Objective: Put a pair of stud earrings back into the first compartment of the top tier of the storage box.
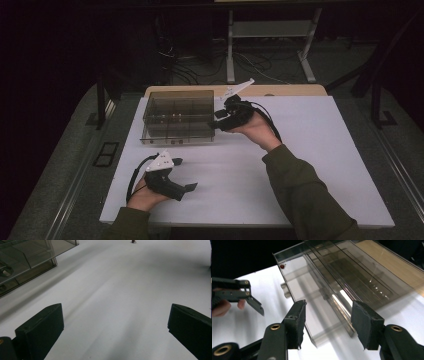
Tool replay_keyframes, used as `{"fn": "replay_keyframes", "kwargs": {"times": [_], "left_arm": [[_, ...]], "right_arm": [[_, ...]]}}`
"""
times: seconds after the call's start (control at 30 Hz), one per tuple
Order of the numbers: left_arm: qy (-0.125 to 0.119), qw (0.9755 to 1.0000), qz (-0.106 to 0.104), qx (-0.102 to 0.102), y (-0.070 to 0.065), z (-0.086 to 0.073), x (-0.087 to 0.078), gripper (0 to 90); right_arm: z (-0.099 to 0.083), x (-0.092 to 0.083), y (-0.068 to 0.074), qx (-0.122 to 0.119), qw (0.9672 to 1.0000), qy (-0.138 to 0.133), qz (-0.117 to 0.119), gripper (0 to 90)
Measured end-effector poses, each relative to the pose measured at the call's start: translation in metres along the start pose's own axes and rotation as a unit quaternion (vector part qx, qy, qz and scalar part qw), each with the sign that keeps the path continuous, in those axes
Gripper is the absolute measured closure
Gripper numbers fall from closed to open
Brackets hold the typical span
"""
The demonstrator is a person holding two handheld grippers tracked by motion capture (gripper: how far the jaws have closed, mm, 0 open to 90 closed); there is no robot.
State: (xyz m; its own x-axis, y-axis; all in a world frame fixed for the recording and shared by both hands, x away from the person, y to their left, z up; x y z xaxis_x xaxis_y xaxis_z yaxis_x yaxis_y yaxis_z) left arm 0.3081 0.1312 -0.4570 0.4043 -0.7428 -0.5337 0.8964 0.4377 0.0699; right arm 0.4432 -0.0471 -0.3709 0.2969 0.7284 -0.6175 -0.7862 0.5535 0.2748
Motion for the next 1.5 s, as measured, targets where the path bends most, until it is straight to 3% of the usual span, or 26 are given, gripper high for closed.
{"fn": "replay_keyframes", "kwargs": {"times": [0.7,1.07,1.2,1.3,1.5], "left_arm": [[0.004,1.0000,-0.001,-0.004,0.000,-0.002,0.001,0.0],[0.005,1.0000,0.000,-0.005,0.000,-0.003,0.002,0.0],[0.004,1.0000,0.000,-0.005,0.000,-0.003,0.002,0.0],[0.003,1.0000,0.000,-0.004,0.000,-0.002,0.002,0.0],[0.003,1.0000,0.000,-0.002,-0.001,-0.002,0.001,0.0]], "right_arm": [[-0.064,-0.057,-0.043,0.006,0.9994,-0.017,-0.029,44.0],[-0.106,-0.084,-0.067,0.020,0.9985,-0.004,-0.050,45.4],[-0.122,-0.092,-0.077,0.032,0.9972,0.002,-0.068,49.9],[-0.141,-0.098,-0.088,0.052,0.9942,0.013,-0.094,55.9],[-0.160,-0.101,-0.100,0.072,0.9906,0.032,-0.112,62.2]]}}
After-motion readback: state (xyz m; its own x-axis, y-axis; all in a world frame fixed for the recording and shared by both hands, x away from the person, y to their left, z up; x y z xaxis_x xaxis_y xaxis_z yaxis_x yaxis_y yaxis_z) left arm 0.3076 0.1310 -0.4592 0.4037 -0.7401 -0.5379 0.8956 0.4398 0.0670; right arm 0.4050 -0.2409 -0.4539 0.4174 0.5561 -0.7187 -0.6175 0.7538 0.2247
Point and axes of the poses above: each handheld gripper's, and its own axes: x roughly forward along the jaws, z roughly out of its top, y roughly to its left, the point moved 6 cm from there along x, roughly forward along the jaws, and after that the axes turned 11 degrees about x, right-handed, at the moved point
